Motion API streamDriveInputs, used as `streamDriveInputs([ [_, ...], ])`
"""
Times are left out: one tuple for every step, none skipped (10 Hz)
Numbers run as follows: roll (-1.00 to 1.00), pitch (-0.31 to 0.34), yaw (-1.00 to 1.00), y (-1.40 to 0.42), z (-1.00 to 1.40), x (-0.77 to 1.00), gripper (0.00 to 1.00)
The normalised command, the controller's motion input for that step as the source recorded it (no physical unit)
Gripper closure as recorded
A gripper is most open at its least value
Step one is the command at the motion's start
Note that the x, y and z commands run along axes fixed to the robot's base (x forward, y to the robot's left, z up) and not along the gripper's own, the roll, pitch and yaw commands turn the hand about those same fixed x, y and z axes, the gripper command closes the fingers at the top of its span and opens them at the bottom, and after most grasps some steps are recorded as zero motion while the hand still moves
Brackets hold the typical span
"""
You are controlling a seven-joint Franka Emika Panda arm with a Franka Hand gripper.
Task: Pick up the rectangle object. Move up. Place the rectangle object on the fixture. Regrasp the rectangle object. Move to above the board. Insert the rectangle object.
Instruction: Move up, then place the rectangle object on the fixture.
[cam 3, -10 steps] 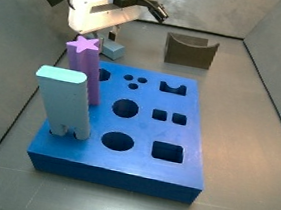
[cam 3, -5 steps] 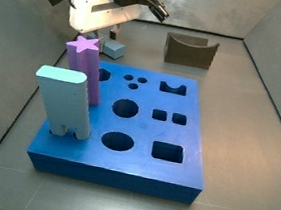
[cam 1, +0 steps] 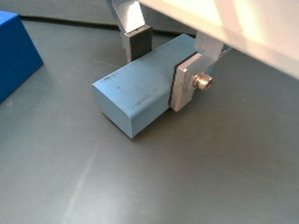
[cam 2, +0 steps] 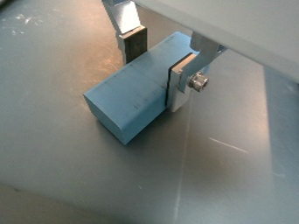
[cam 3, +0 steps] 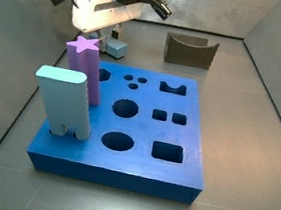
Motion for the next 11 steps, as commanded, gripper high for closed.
streamDriveInputs([
  [-0.01,0.03,-0.06,-0.07,0.51,-0.04,1.0],
  [0.0,0.065,-0.05,-0.06,0.4,-0.06,1.0],
  [0.01,0.063,-0.05,-0.04,0.33,-0.05,1.0],
  [0.03,0.08,-0.04,-0.03,0.22,-0.04,1.0],
  [0.0,0.0,0.0,0.0,1.0,0.0,1.0],
  [0.01,0.028,0.01,0.0,1.0,0.0,1.0],
  [0.02,0.045,0.01,0.01,1.0,-0.01,1.0],
  [0.03,0.053,0.01,0.01,1.0,-0.01,1.0],
  [0.06,0.068,0.0,0.01,1.0,-0.01,1.0],
  [0.08,0.078,0.0,0.01,1.0,-0.02,1.0],
  [0.11,0.082,0.0,0.01,1.0,-0.02,1.0],
])
